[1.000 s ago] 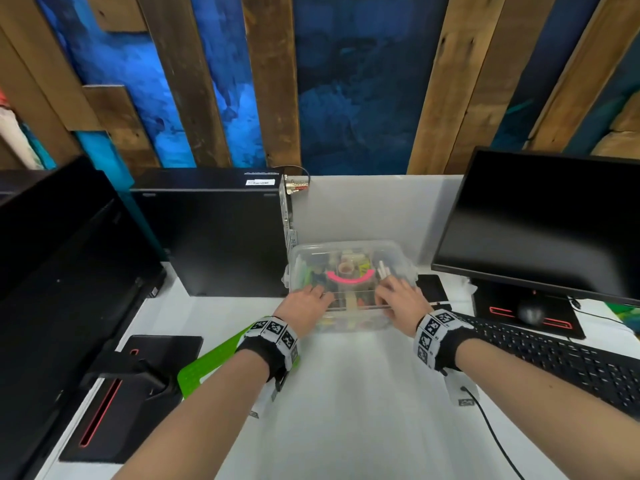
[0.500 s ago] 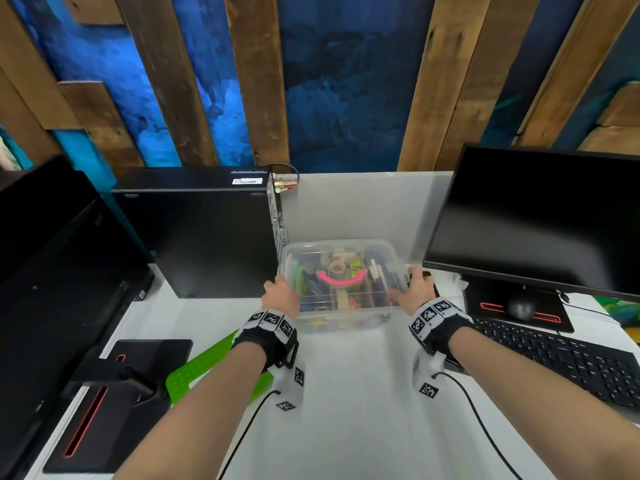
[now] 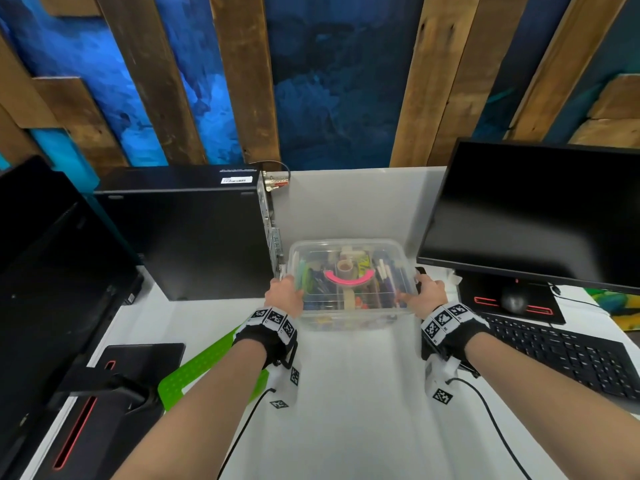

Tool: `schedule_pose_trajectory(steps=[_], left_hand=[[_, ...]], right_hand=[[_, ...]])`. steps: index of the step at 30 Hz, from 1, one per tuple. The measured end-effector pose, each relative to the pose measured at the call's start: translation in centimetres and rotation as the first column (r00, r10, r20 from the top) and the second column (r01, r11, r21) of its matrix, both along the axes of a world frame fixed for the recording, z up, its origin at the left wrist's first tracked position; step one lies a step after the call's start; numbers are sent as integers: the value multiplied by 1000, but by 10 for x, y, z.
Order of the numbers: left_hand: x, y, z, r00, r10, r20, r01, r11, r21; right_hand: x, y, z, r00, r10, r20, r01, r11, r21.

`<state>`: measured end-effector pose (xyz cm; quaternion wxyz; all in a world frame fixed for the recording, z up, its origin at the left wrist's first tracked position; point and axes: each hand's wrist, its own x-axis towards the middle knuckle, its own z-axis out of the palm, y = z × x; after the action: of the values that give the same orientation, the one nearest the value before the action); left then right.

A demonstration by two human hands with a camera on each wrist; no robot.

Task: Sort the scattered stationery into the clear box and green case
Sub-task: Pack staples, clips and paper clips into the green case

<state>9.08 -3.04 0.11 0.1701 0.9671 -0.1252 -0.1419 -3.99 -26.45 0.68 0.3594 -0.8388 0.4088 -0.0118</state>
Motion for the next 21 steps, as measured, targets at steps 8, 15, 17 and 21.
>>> schedule_pose_trajectory(steps=[8, 15, 17, 21], left_hand=[[-2, -31, 17, 995, -3, 101, -20, 976, 219], [17, -41, 21, 999, -47, 12, 43, 973, 227], [19, -40, 22, 1000, -21, -9, 22, 980, 200], [21, -39, 25, 999, 33, -36, -28, 992, 125]], right_hand=[[8, 7, 10, 979, 131, -156, -171, 944, -282], [34, 5, 10, 985, 129, -113, -145, 979, -144], [36, 2, 9, 987, 115, -116, -130, 982, -135], [41, 0, 7, 989, 92, -117, -105, 988, -114]])
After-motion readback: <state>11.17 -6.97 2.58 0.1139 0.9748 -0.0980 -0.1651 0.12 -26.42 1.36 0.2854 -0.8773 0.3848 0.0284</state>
